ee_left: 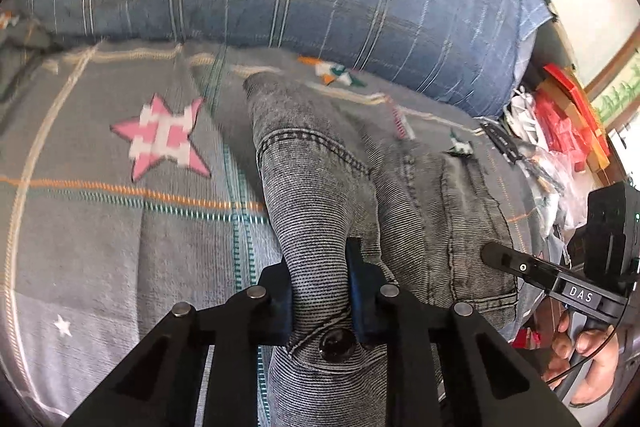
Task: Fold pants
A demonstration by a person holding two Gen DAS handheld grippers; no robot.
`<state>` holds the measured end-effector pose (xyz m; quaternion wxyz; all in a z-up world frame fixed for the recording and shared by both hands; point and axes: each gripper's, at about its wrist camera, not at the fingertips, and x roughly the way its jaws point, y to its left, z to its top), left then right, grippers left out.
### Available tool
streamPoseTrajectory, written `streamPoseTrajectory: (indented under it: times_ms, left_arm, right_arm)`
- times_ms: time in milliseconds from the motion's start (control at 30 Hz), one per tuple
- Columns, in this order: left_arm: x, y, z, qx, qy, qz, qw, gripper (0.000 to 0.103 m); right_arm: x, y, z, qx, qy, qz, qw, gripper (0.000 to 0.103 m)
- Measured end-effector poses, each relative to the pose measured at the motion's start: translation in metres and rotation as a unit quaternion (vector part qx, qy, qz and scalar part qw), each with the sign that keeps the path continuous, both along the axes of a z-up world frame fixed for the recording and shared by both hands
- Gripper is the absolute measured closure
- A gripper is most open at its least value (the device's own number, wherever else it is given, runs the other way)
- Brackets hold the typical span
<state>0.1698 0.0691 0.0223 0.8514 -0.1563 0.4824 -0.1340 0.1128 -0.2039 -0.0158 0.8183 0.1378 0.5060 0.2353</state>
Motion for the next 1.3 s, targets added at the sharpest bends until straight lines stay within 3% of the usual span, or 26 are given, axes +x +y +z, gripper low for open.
streamPoseTrajectory:
  times_ms: [333, 533, 700, 1000, 1133, 1233, 1300]
  left_arm:
    - [-0.001, 0.023, 0.075, 0.015, -0.085, 0.009, 0.9962, 0.081]
    - [0.007, 0.044, 0.088, 0.012, -0.101, 0.026, 0.9945, 0.081]
    - [0.015, 0.050, 0.070, 0.005, -0.091, 0.034, 0.9952, 0.081]
    - [0.033, 0.047, 0.005, 0.006, -0.040, 0.034, 0.9986, 0.080]
    - [0.034, 0.041, -0.015, 0.030, -0.029, 0.038, 0.9984, 0.079]
    - [0.032, 0.040, -0.019, 0.039, -0.031, 0.043, 0.9978, 0.076]
    - [0.031, 0.040, -0.020, 0.046, -0.029, 0.049, 0.9973, 0.064]
  right_arm:
    - [0.008, 0.025, 0.070, 0.018, -0.065, 0.020, 0.998, 0.088]
    - [0.015, 0.048, 0.091, 0.018, -0.081, 0.036, 0.996, 0.088]
    - [0.026, 0.057, 0.076, 0.013, -0.069, 0.039, 0.997, 0.088]
    - [0.049, 0.059, 0.004, -0.003, -0.015, 0.030, 0.999, 0.088]
    - [0.053, 0.059, -0.021, -0.027, 0.001, 0.027, 0.999, 0.088]
    - [0.054, 0.053, -0.030, -0.027, 0.009, 0.019, 0.999, 0.084]
    - [0.053, 0.054, -0.031, -0.047, 0.010, 0.018, 0.999, 0.081]
